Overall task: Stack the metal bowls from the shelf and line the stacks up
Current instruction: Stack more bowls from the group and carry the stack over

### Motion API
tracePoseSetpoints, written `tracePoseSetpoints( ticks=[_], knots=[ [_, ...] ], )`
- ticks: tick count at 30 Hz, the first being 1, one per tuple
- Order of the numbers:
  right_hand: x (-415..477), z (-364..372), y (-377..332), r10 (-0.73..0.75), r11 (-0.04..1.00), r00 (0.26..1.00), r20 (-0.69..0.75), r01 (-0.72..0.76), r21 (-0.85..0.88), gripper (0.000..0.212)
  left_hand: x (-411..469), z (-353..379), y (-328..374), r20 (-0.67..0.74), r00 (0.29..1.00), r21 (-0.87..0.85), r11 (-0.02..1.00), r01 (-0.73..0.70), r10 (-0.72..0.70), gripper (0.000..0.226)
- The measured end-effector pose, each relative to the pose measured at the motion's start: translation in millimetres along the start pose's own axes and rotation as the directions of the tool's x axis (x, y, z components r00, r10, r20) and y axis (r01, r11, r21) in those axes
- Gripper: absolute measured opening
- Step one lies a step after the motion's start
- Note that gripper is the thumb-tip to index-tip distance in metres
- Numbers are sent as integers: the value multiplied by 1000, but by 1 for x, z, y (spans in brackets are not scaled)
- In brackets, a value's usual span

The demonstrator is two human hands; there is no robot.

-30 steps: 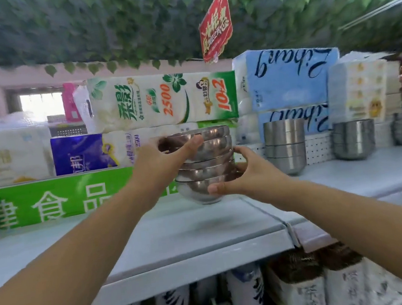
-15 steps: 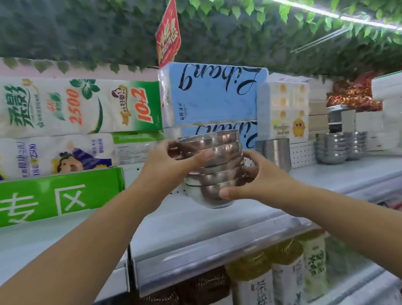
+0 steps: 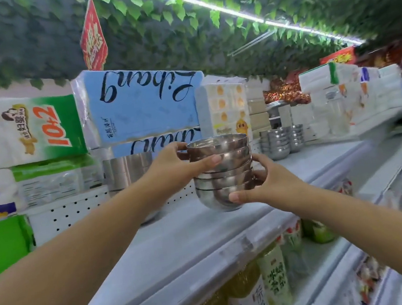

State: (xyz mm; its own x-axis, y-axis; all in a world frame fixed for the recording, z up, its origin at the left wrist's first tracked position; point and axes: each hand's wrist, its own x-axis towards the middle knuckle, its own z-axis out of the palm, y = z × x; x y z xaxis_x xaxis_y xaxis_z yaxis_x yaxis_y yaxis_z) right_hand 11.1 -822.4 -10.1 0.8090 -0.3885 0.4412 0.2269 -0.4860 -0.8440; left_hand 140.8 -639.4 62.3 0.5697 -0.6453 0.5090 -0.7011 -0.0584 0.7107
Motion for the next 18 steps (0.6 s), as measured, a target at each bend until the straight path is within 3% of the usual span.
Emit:
tracePoseSetpoints(
  ticks=[6,9,14,18],
  knots=[
    [3,-46,31,49,995,993,-104,-58,-79,106,34,52,4,135,990,-67,998,-22,31,67],
    [10,-68,43,58,993,989,-133,-71,-97,99,52,74,4,154,987,-11,999,-39,40,63],
    [37,-101,73,49,989,987,-155,-69,-128,110,90,109,4,187,982,65,998,3,-15,31],
    [69,-132,102,51,985,992,-113,-68,-158,115,122,138,-3,173,984,110,994,28,-47,49]
  ],
)
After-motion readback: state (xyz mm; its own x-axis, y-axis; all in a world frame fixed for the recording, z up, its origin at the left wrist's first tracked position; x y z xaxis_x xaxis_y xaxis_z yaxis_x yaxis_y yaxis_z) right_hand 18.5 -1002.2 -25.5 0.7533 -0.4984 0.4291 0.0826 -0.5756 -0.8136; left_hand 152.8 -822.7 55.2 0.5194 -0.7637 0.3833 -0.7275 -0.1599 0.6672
